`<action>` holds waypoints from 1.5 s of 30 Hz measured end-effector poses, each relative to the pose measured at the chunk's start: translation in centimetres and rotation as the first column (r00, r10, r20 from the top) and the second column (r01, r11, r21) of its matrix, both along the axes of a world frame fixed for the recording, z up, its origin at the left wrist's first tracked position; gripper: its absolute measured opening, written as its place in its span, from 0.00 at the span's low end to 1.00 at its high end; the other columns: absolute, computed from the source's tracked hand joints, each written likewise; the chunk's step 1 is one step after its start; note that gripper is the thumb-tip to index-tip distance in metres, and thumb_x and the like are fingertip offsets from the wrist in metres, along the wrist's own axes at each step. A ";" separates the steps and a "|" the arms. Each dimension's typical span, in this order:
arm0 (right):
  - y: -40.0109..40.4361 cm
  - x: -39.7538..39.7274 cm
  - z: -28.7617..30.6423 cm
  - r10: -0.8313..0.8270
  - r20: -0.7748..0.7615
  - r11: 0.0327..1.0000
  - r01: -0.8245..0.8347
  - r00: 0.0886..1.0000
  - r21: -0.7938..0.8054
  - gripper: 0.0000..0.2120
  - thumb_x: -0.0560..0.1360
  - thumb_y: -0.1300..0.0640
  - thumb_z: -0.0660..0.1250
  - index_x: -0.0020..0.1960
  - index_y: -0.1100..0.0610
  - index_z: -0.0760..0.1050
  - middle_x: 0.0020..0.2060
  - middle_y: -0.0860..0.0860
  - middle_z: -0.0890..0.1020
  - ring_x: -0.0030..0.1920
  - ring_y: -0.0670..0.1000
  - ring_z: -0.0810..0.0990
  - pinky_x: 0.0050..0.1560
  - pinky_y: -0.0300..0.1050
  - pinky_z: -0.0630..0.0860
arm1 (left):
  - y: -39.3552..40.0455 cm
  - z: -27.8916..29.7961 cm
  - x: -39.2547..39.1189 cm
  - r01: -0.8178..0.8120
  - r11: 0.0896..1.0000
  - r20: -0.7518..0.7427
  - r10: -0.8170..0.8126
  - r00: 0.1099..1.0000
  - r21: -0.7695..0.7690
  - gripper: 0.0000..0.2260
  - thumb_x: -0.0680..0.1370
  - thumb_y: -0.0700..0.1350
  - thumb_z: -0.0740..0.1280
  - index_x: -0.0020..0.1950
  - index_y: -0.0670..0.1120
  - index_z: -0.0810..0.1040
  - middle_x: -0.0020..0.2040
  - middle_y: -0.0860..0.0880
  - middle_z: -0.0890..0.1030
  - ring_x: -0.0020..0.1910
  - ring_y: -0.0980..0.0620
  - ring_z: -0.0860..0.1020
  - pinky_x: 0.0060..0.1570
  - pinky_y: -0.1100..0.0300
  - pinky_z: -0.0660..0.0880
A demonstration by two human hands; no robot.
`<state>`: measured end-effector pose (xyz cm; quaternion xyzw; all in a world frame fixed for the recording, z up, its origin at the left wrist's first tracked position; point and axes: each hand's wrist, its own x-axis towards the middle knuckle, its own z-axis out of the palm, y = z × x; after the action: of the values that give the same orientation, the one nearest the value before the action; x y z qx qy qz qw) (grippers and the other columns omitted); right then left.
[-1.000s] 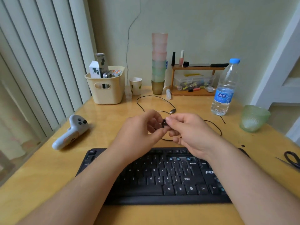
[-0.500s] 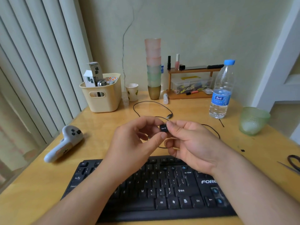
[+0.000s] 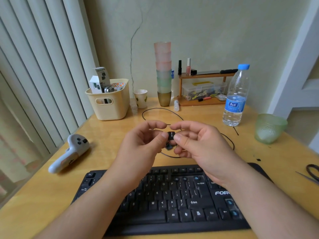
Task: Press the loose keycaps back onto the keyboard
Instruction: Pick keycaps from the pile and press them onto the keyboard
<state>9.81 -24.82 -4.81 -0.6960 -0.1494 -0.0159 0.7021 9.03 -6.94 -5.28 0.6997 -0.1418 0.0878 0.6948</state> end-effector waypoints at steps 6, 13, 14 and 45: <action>-0.1 0.2 -0.4 -0.028 0.111 0.995 0.038 0.993 -0.088 0.15 0.79 0.67 0.71 0.55 0.47 0.84 0.40 0.50 0.87 0.39 0.50 0.85 0.41 0.40 0.79 | 0.0 0.0 0.2 0.004 0.998 -0.020 -0.005 1.000 -0.065 0.07 0.80 0.40 0.70 0.58 0.43 0.78 0.41 0.46 0.84 0.40 0.50 0.78 0.46 0.54 0.75; -0.5 0.9 -0.9 -0.077 0.216 0.980 0.115 0.973 -0.165 0.17 0.78 0.63 0.73 0.53 0.39 0.84 0.39 0.50 0.85 0.39 0.53 0.84 0.48 0.56 0.83 | -0.3 0.0 -0.1 0.027 0.999 -0.040 -0.029 0.999 -0.040 0.11 0.78 0.40 0.72 0.60 0.44 0.79 0.46 0.44 0.86 0.43 0.51 0.82 0.47 0.55 0.77; -0.6 0.9 -0.9 -0.081 0.231 0.975 0.126 0.970 -0.184 0.18 0.78 0.62 0.73 0.53 0.38 0.84 0.39 0.49 0.85 0.40 0.52 0.83 0.49 0.57 0.83 | -0.3 0.0 -0.1 0.031 0.999 -0.039 -0.032 0.999 -0.034 0.11 0.78 0.40 0.72 0.60 0.44 0.79 0.45 0.44 0.86 0.43 0.52 0.82 0.46 0.58 0.77; -17.1 -6.5 4.1 0.037 0.152 0.433 0.121 0.988 -0.893 0.09 0.73 0.56 0.77 0.49 0.43 0.86 0.38 0.35 0.84 0.39 0.38 0.82 0.43 0.30 0.76 | -10.9 1.6 -3.4 0.005 0.636 0.127 -0.162 0.979 0.771 0.15 0.82 0.45 0.67 0.64 0.63 0.75 0.50 0.63 0.83 0.50 0.64 0.79 0.51 0.62 0.76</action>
<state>3.26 -41.93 -0.74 -0.9629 -0.1692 -0.0033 0.2101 5.65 -17.88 -3.64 0.9094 -0.2613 0.0514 0.3195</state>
